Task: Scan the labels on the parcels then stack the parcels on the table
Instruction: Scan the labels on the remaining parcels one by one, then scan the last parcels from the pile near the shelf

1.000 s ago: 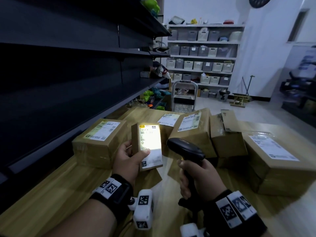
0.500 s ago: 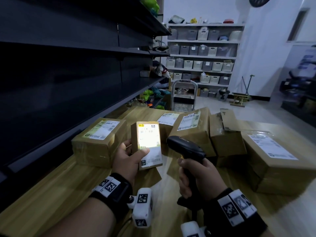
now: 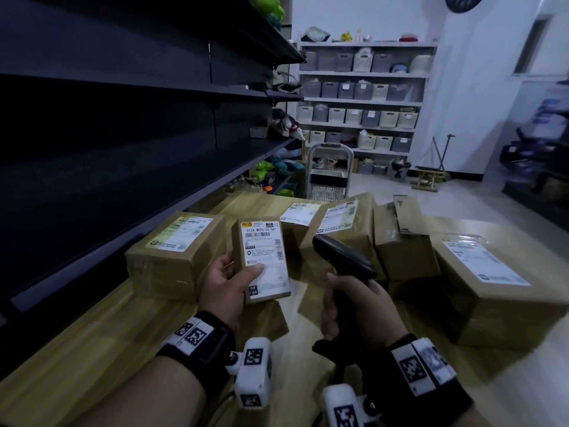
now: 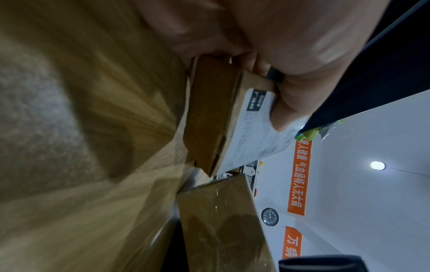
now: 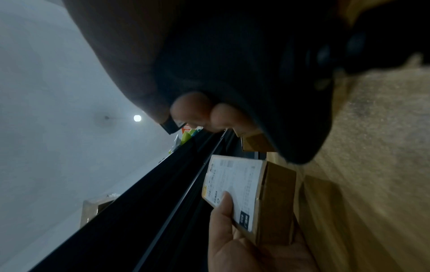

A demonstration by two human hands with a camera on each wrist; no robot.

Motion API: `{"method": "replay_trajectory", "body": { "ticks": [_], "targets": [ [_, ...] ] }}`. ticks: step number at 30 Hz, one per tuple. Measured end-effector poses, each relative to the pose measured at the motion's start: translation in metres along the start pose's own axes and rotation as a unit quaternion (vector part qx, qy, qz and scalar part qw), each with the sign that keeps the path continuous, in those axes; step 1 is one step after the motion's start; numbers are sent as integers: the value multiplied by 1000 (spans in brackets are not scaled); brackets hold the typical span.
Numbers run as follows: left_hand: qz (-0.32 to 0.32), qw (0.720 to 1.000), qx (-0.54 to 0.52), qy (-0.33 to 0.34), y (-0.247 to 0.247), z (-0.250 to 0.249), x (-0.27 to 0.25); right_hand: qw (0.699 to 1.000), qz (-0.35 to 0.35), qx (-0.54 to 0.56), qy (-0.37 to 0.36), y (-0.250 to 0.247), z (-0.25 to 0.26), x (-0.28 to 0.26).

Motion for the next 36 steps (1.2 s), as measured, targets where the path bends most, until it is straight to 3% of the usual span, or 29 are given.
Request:
{"method": "replay_trajectory", "body": {
  "ticks": [8,12,17,26,31,36],
  "targets": [
    [17,1000,0,-12,0,0,-3,995,-23,95,16,-14,-1,1],
    [35,999,18,-23,1,0,-7,989,-90,101,53,-21,-8,5],
    [73,995,70,-25,6,1,-14,986,-129,97,27,-18,-5,4],
    [77,985,154,5,11,2,-14,986,-123,106,26,-17,-5,7],
    [89,978,189,7,12,6,-11,992,-67,105,8,-14,-5,9],
    [49,983,176,31,11,-5,-21,993,-23,114,5,-8,-4,7]
  ]
}}
Point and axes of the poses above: each hand's wrist, its own x-axis towards the middle knuckle, its own y-axis out of the palm, z = x × y, the point moved 2 cm from there along x, towards the middle knuckle, and after that the axes turned 2 degrees about -x, right-handed, at the moved point
